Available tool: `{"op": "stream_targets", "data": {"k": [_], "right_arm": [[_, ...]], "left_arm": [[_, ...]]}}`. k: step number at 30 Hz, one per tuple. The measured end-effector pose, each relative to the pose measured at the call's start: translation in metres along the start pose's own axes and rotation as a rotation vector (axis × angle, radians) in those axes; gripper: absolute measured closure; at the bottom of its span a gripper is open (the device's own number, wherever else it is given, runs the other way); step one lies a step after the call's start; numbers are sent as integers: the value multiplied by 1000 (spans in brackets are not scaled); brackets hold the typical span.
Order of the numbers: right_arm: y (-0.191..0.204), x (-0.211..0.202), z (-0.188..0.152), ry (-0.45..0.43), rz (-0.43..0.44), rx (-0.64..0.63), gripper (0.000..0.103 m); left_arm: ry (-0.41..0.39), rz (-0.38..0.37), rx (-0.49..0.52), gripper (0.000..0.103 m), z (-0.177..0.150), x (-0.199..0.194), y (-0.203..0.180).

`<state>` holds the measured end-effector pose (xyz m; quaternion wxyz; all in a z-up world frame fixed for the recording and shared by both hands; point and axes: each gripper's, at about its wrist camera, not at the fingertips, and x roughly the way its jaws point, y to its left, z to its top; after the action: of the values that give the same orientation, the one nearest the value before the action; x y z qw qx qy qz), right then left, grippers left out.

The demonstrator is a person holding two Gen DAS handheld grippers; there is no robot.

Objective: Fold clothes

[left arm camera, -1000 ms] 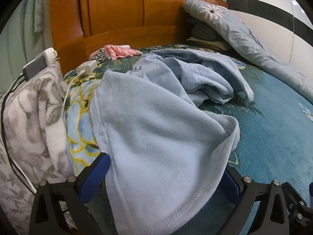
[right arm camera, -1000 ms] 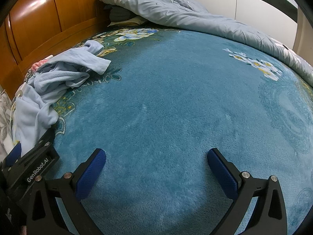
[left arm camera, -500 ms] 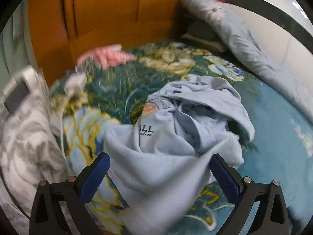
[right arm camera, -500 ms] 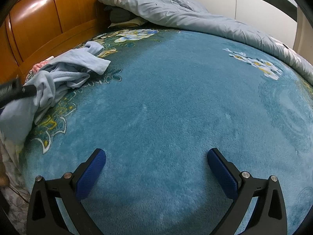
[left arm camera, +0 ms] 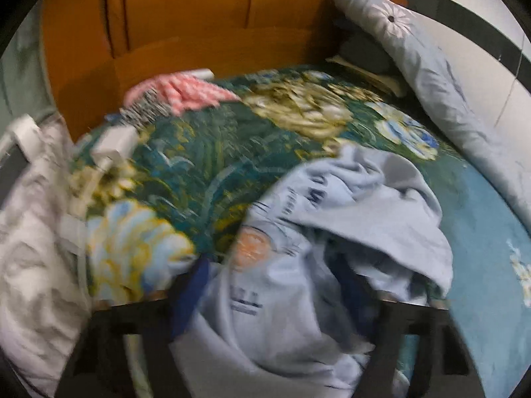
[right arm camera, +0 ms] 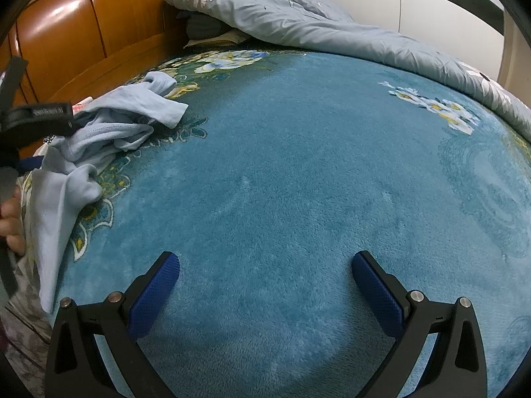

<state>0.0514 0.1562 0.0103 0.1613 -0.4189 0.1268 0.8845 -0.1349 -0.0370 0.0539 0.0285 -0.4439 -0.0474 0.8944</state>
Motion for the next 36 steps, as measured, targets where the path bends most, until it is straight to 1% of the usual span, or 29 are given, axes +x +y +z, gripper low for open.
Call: {"op": "stream_targets", "data": {"k": [2, 3, 4, 7, 8, 12, 14, 16, 17, 19, 20, 22, 23, 26, 28, 30, 31, 33, 35, 36], "right_arm": [[-1, -1, 0, -3, 7, 4, 0], [-1, -1, 0, -4, 9, 6, 0], [-1, -1, 0, -5, 11, 8, 0], [-2, -1, -1, -8, 16, 11, 0], [-2, -1, -1, -9, 17, 12, 0], [-5, -4, -2, -21, 36, 27, 0], [-9, -7, -4, -36, 63, 48, 0], [-21, -13, -6, -62, 127, 98, 0], [-29, -17, -6, -74, 166, 132, 0], [-49, -23, -8, -84, 215, 215, 0], [-62, -29, -10, -99, 177, 258, 0], [-89, -40, -14, -127, 98, 345, 0], [-105, -47, -17, -144, 40, 399, 0], [-164, -71, -34, -205, -80, 643, 0], [-190, -90, -47, -262, -135, 763, 0], [-212, -108, -59, -322, -176, 868, 0], [-223, -117, -66, -352, -197, 921, 0], [-234, -129, -75, -395, -243, 997, 0], [-244, -138, -84, -416, -302, 1065, 0], [-248, -140, -88, -420, -324, 1092, 0]], "left_arm": [[-16, -9, -7, 59, -1, -3, 0], [-25, -21, 1, 69, -1, -6, -2], [-29, -27, 9, 74, -1, -8, -3], [-27, -60, 15, 82, 3, -16, -5], [-29, -76, 14, 83, 5, -20, -7], [-86, -168, 53, 88, 16, -54, -27], [-141, -256, 109, 89, 19, -83, -50], [-172, -342, 149, 90, 21, -106, -72], [-188, -390, 173, 91, 22, -118, -85], [-213, -490, 234, 91, 21, -142, -117], [-211, -528, 251, 91, 21, -149, -129], [-189, -628, 295, 91, 17, -166, -163], [-184, -672, 321, 91, 14, -176, -178], [-184, -800, 428, 92, -3, -211, -223], [-183, -872, 496, 92, -18, -232, -249], [-156, -917, 562, 91, -35, -241, -272], [-140, -916, 592, 91, -42, -241, -282], [-95, -884, 662, 90, -64, -228, -303], [-23, -834, 703, 90, -86, -202, -317], [29, -802, 706, 90, -97, -186, -320]]}}
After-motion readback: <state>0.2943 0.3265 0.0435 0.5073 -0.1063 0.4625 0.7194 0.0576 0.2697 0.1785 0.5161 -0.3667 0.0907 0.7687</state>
